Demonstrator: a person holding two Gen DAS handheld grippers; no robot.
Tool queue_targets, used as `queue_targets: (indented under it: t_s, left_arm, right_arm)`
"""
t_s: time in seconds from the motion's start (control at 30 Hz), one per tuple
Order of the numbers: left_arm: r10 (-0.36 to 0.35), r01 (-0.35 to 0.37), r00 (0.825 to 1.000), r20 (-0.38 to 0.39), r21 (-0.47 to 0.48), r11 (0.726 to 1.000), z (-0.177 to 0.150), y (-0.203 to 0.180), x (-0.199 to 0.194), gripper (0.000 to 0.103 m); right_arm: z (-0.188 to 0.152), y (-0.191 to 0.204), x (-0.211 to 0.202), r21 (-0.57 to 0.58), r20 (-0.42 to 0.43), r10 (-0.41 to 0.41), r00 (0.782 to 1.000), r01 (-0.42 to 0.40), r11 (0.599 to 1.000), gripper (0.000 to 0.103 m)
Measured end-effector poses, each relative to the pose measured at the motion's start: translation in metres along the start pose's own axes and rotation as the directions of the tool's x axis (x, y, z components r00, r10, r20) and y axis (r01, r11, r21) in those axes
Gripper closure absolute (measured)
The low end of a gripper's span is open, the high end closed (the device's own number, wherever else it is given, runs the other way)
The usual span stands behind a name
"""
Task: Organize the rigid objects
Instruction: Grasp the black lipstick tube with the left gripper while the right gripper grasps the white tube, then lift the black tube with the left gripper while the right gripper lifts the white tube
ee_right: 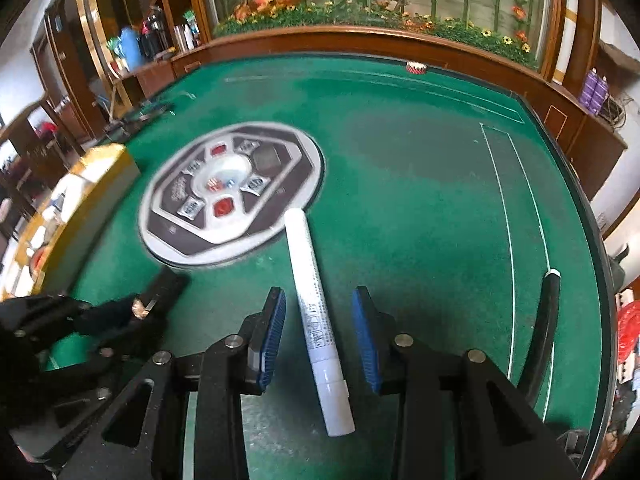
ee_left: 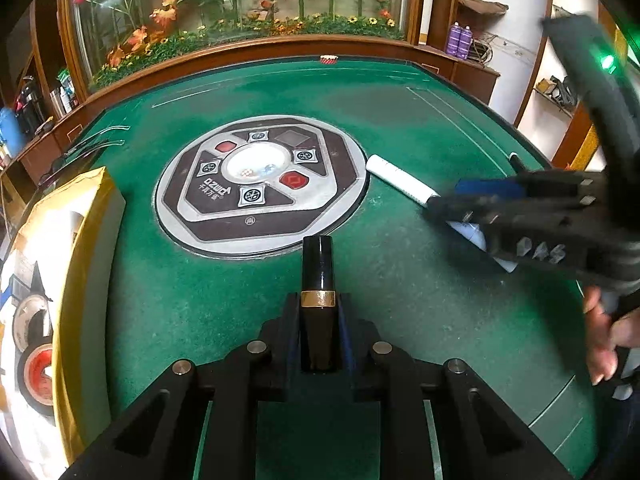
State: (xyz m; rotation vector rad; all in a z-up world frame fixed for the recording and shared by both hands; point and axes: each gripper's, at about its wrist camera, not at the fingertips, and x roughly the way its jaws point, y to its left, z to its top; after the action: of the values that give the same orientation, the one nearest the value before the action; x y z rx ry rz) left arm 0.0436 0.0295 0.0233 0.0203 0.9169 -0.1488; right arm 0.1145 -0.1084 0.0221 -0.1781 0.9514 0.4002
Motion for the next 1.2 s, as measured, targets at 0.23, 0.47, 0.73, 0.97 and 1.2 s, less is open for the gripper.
queue_targets:
  t_s: [0.23, 0.47, 0.73, 0.97, 1.2]
  left_arm:
    - [-0.018, 0.018, 1.000, 0.018, -0.013, 1.000, 0.003, 0.003, 0.002, 0.085]
    - [-0.007, 0.008, 0.999, 0.036, -0.026, 1.000, 0.003, 0.005, 0.000, 0.085]
    - [0.069, -0.066, 0.994, 0.082, -0.036, 0.997, 0.002, 0.006, -0.007, 0.085]
    - [0.162, -0.164, 0.976, 0.149, 0.004, 0.986, 0.000, -0.004, -0.019, 0.085]
    - [0.218, -0.229, 0.957, 0.190, 0.034, 0.973, -0.004, -0.009, -0.027, 0.085]
  right_arm:
    - [-0.006, 0.004, 0.006, -0.001, -0.010, 0.030, 0.999, -0.030, 1.000, 0.089]
    - [-0.002, 0.000, -0.013, 0.061, 0.045, 0.133, 0.990, -0.135, 0.989, 0.089]
    - [0.000, 0.011, -0.021, 0.046, 0.067, 0.166, 0.984, -0.169, 0.985, 0.089]
    - [-0.002, 0.016, -0.022, 0.035, 0.065, 0.179, 0.982, -0.182, 0.983, 0.089]
    - [-0.002, 0.015, -0.023, 0.037, 0.073, 0.183, 0.980, -0.186, 0.982, 0.089]
